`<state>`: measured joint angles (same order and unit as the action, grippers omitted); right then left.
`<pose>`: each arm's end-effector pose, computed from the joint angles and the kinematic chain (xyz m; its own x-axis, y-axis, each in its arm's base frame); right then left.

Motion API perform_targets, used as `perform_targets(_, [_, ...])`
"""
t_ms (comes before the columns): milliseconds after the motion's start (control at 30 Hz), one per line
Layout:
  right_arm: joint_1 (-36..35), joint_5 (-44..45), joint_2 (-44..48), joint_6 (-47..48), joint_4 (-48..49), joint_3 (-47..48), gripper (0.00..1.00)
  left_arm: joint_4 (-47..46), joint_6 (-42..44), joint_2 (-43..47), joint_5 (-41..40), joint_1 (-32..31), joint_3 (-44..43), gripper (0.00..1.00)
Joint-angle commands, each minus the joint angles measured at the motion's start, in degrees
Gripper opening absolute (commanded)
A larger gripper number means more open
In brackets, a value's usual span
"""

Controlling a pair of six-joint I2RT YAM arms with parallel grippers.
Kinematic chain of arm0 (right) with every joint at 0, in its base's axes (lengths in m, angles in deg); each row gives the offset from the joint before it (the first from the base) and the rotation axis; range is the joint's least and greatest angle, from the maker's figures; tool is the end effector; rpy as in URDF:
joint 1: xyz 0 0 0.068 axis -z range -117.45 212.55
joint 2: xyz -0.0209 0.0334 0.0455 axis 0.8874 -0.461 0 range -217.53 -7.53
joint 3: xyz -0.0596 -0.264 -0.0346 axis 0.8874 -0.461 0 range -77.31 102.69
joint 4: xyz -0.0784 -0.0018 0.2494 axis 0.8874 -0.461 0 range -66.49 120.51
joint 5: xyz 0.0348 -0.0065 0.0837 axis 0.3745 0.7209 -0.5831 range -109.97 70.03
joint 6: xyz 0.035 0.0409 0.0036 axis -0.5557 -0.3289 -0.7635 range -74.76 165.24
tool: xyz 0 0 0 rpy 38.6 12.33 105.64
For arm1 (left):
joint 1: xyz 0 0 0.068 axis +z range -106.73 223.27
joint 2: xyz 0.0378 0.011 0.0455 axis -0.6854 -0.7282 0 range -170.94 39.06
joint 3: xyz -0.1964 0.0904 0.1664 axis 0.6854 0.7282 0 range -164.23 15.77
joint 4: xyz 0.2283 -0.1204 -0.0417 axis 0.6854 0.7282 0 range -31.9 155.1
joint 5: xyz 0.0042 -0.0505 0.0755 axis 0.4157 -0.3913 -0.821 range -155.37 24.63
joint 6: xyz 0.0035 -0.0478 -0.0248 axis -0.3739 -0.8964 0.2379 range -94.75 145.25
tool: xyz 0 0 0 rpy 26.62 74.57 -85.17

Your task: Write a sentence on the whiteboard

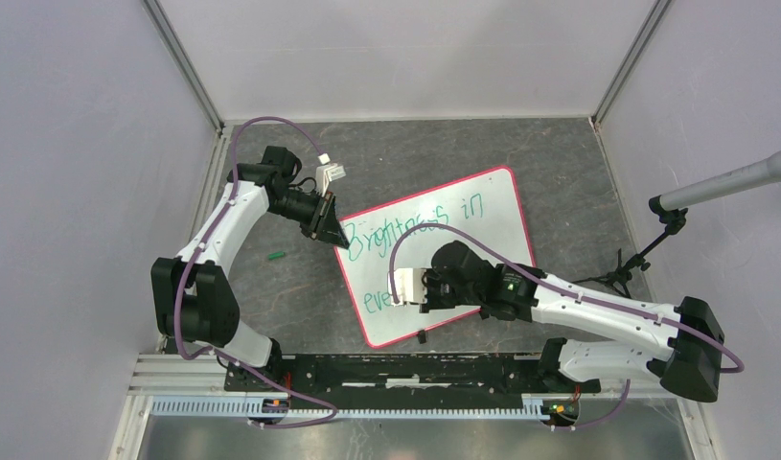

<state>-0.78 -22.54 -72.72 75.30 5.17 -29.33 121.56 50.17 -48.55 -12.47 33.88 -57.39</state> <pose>0.1071 0.2167 0.2639 0.1918 -0.7328 -0.6528 -0.9375 0.0600 -0.3428 0.2728 -0.0739 0.2809 -0.7640 0.3839 -0.5186 0.6452 0.4478 -0.6190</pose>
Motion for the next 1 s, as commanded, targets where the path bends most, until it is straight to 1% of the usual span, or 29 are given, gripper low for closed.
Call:
perform_targets(0, [1.81,4.76,0.07,-0.04,-0.53,2.15,0.0,-1.63,0.28,-1.43,-4.24,-2.04,0.07,0.02])
perform_targets(367, [3.56,4.42,-0.8,0.21,-0.96,4.16,0.0,-1.63,0.51,-1.37,-4.21,-2.04,0.22,0.03])
perform_targets(800, [3.3,-2.21,-0.39,1.86,-4.46,1.59,0.0,-1.67,0.73,-1.74,-4.2,-2.04,0.22,0.03])
perform_targets(967, [1.89,-3.89,-0.56,2.7,-5.76,0.4,0.0,-1.66,0.81,-1.74,-4.21,-2.04,0.22,0.02])
